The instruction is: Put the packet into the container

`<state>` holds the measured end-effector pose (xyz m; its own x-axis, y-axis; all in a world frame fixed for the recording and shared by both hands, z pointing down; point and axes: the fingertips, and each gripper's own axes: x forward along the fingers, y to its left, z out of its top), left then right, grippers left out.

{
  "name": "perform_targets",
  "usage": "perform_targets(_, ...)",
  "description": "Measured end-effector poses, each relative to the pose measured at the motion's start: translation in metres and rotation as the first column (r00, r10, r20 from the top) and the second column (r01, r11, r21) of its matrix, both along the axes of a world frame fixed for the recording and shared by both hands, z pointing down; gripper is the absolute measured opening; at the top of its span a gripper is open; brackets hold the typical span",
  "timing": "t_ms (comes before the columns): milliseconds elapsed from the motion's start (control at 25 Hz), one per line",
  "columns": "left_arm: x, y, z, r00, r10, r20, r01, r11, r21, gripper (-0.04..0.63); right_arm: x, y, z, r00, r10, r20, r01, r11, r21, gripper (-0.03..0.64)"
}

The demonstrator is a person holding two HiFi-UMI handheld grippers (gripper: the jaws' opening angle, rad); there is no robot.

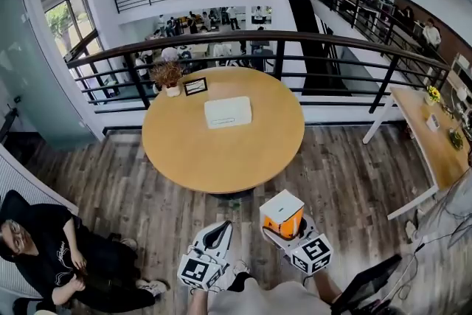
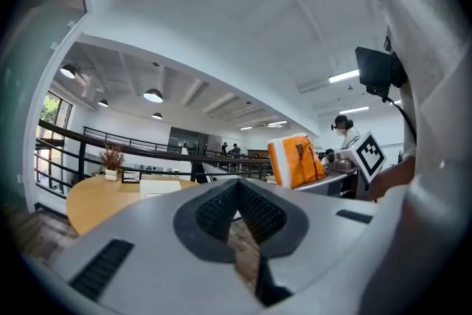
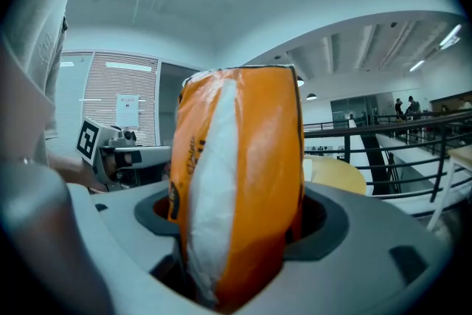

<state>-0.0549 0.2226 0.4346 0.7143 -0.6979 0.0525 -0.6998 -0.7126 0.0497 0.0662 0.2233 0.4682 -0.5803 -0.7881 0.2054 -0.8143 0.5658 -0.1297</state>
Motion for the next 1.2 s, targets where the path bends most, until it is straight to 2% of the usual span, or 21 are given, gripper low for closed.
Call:
perform_targets(320, -0.026, -0.075, -0.009, 0.999, 0.003, -0.032, -0.002, 1.0, 0.018, 0.006, -0.026, -0.071, -0.004, 1.0, 0.005, -0.018, -0.005, 1.0, -0.006, 0.373)
perform_targets(480, -0.022, -0.099, -0.009, 0.999, 0.006, -0.036, -0.005, 1.0, 0.008, 0.006, -0.024, -0.094, -0.002, 1.0, 0.004, -0.01, -0.004, 1.0, -0.025, 0.373)
perform_targets(920, -0.019, -0.158, 0.002, 1.0, 0.0, -0.018, 0.0, 1.0, 0.007, 0.006, -0.021, -0.155, 0.011, 1.0, -0.004, 0.014, 0.004, 1.0, -0.025, 0.373)
perform_targets(1200, -0.023, -0.232, -0.017, 1.0, -0.027, 0.011, 0.027, 1.0, 0.011, 0.005, -0.028, -0.227, -0.009, 0.999, -0.03, 0.027, 0.03, 1.0, -0.006, 0.373)
